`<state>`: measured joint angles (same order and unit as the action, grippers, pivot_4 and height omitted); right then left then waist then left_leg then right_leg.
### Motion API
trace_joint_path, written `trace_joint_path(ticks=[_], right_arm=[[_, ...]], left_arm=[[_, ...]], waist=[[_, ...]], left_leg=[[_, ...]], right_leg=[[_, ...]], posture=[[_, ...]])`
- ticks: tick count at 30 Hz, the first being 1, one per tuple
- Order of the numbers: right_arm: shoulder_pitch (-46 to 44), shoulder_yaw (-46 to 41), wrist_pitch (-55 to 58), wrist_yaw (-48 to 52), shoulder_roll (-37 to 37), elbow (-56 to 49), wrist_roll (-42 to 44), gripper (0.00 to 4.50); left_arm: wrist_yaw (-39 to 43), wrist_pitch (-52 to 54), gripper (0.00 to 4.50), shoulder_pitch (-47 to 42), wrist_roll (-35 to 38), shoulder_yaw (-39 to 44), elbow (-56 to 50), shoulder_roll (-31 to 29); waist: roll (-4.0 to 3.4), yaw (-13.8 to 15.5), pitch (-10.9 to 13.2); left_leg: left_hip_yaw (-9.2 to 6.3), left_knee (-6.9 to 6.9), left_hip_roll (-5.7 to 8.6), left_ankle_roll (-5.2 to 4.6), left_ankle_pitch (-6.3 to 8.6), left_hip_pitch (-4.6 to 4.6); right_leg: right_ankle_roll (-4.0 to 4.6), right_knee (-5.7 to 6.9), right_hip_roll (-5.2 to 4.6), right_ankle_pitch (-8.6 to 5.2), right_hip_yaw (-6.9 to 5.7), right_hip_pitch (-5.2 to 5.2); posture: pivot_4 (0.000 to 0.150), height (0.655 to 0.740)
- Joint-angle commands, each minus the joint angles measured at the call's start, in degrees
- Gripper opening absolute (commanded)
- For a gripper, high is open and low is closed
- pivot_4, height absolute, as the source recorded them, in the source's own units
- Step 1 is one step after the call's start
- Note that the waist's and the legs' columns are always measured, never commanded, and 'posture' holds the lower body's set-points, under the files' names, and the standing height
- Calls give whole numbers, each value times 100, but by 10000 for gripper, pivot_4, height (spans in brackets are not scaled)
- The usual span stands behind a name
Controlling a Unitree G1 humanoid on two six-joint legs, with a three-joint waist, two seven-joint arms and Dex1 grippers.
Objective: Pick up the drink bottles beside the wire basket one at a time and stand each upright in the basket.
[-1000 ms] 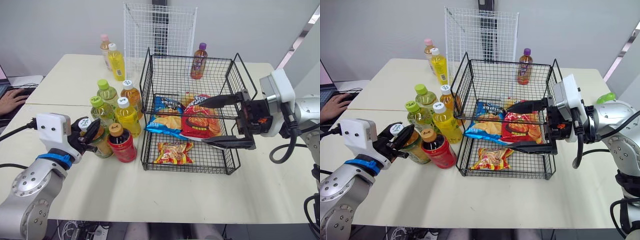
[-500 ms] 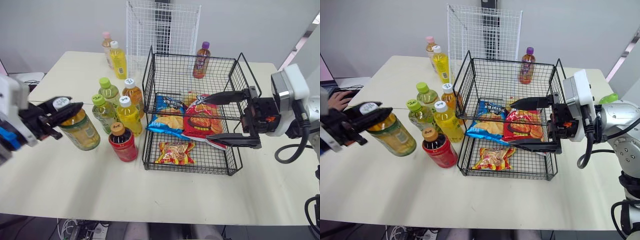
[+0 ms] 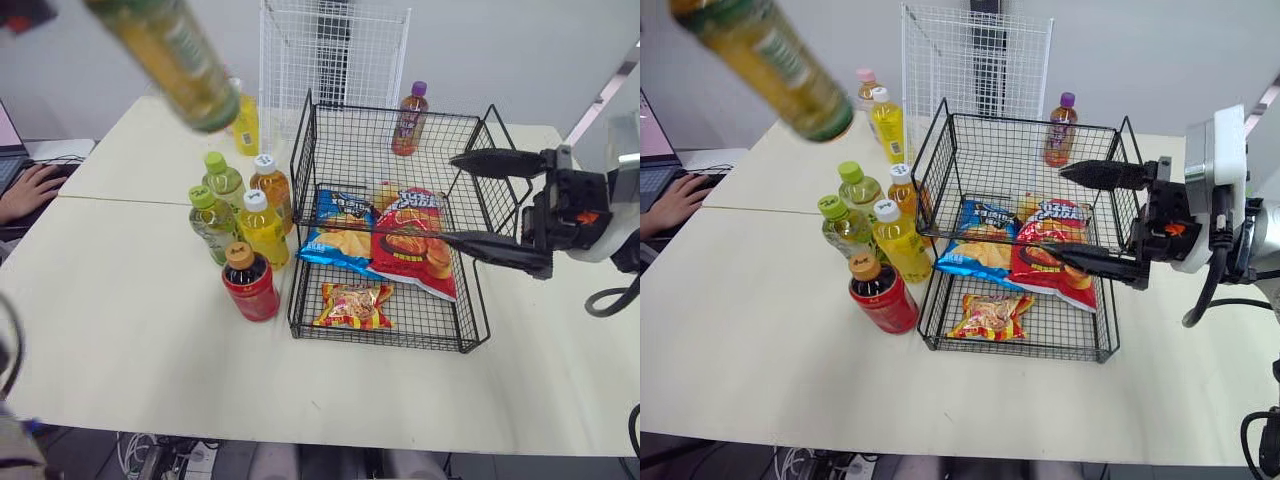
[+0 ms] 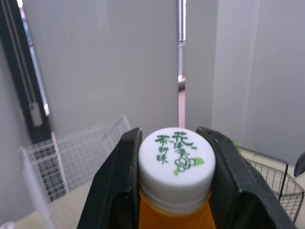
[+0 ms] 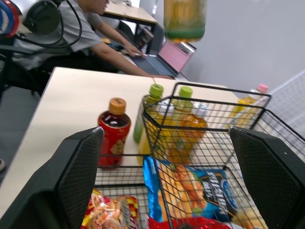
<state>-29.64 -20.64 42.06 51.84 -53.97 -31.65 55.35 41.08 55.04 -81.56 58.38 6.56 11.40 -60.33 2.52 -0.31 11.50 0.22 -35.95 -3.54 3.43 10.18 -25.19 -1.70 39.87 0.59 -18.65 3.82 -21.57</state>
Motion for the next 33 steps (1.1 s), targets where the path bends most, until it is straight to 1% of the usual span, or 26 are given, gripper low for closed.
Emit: trace_joint_path(ticks=[1,4,6,7,11,16,17,21,24,28,33], right_arm=[[338,-746,211,-450,-226,-381,276,45000],[758,-1215,370,-843,-275,-698,500,45000],[1097,-1522,487,-1146,-252,-943,622,45000],[1206,-1603,508,-1268,-256,-1016,674,45000],[1703,-1826,502,-1853,-132,-1367,567,45000],[2125,-1941,378,-2355,-15,-1681,574,45000],[2164,-1937,355,-2428,-9,-1710,573,45000],[2375,-1916,141,-2830,119,-1865,39,45000],[2455,-1868,48,-2967,177,-1929,-91,45000],[2535,-1878,24,-3073,199,-2056,-8,45000],[2641,-1943,-15,-3173,192,-2130,82,45000]], left_arm=[[688,-529,13772,-940,-887,-565,722,625],[1168,-923,13772,-1486,-1415,-877,1416,1467],[1411,-1415,13772,-1646,-1838,-1094,1902,2102],[1504,-1608,13772,-1700,-2028,-1139,2102,2309],[1382,-2432,13772,-1876,-2571,-1090,3134,3435],[1281,-3449,13772,-2097,-3188,-1000,4286,4384],[1274,-3593,13772,-2152,-3274,-968,4459,4496],[1096,-4260,13772,-2303,-3697,-917,5197,5077],[1001,-4554,13772,-2361,-3928,-829,5535,5329],[892,-4727,13772,-2394,-4179,-738,5819,5523],[783,-4836,13772,-2402,-4481,-650,5984,5584]], waist=[[-1,3,1],[-3,2,1],[-4,2,0],[-4,4,0],[-9,-33,3],[-12,-105,5],[-12,-112,5],[-12,-131,5],[-16,-146,3],[-20,-151,3],[-21,-145,2]], left_leg=[[2,0,4,0,0,-3],[-3,0,2,1,0,-28],[-5,-4,0,2,-1,-59],[-6,-5,0,2,-1,-68],[0,-7,4,2,-1,-74],[1,-6,8,1,-1,-79],[0,-6,9,1,-1,-79],[0,-5,12,1,-1,-79],[1,-6,13,1,-1,-79],[0,-5,12,1,-2,-77],[-1,-5,12,2,-2,-77]], right_leg=[[4,3,-2,2,4,-1],[14,9,0,8,1,-28],[15,14,3,9,0,-59],[15,15,4,9,-2,-65],[15,13,3,9,9,-70],[14,10,3,8,12,-72],[14,10,3,8,12,-72],[12,10,3,7,13,-72],[11,11,3,7,14,-71],[11,13,4,7,14,-71],[11,13,5,7,13,-70]], posture=[[1500,7360],[1500,7360],[1500,7360],[1500,7360],[1500,7360],[1500,7360],[1500,7360],[1500,7360],[1500,7360],[1500,7360],[1500,7360]])
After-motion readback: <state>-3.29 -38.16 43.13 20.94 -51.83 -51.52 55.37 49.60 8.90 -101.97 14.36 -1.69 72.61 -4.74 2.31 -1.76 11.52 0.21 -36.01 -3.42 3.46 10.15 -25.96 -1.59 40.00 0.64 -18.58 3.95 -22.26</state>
